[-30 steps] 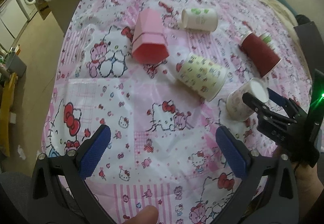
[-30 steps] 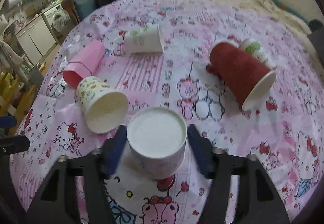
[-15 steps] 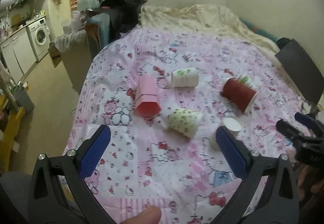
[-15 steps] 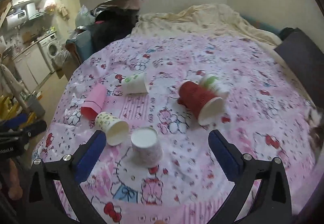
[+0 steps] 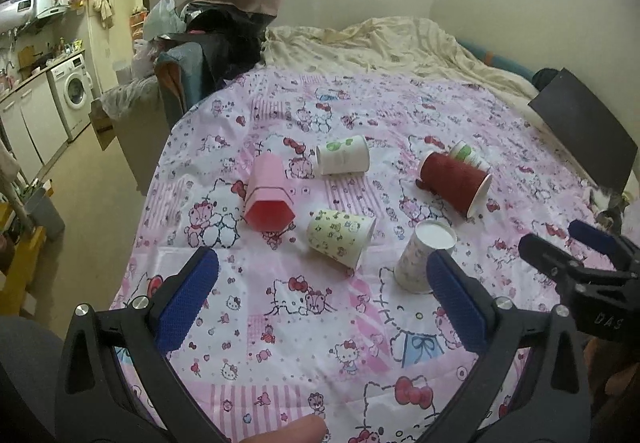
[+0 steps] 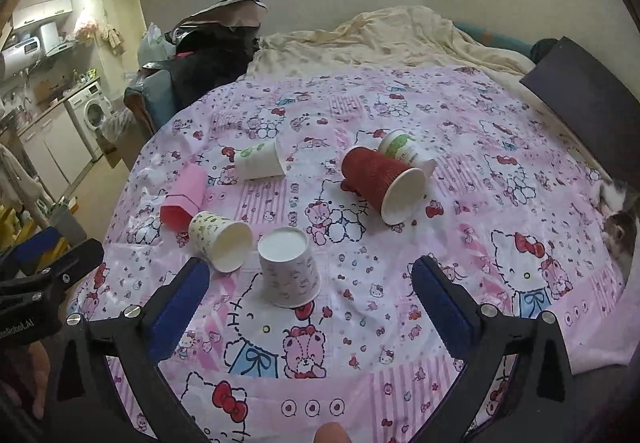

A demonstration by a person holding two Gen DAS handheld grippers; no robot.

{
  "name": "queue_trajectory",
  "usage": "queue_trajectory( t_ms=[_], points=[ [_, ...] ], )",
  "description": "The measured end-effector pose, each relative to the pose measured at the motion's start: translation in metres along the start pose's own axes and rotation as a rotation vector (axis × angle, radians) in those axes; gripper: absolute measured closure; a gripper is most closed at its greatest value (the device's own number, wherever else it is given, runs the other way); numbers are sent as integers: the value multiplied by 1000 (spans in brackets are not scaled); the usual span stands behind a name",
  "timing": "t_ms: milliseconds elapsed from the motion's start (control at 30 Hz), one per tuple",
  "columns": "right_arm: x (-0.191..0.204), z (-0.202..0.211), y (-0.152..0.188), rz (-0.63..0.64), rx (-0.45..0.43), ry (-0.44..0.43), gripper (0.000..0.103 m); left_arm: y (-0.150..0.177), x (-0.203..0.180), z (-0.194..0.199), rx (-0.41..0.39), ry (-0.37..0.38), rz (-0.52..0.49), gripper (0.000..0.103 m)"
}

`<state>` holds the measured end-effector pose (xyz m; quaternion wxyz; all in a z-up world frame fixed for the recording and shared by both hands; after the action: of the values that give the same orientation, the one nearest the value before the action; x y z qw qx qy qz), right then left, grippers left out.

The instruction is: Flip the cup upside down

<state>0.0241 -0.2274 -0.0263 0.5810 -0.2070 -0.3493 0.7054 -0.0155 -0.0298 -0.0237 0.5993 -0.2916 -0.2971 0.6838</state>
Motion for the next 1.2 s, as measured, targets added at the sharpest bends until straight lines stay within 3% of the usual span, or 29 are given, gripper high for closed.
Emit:
queue_trajectory(
  t_ms=[400,1200],
  points=[
    [3,-6,1,10,6,9,0,-1,9,-7,23,12,55,0],
    [0,0,-3,-4,-21,19,0,-5,7,-4,12,10,41,0]
  ],
)
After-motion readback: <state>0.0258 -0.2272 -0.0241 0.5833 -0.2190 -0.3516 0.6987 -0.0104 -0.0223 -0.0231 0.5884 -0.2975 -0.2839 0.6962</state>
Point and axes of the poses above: each gripper's, at about its wrist camera, not at the fingertips, and z roughly against the way its jaws point, x to its left, y to its underside, the point moved 2 cm from there along -z, roughly the way its jaws point, and after that the axes turned 1 degree about y, right-handed, at the moved point
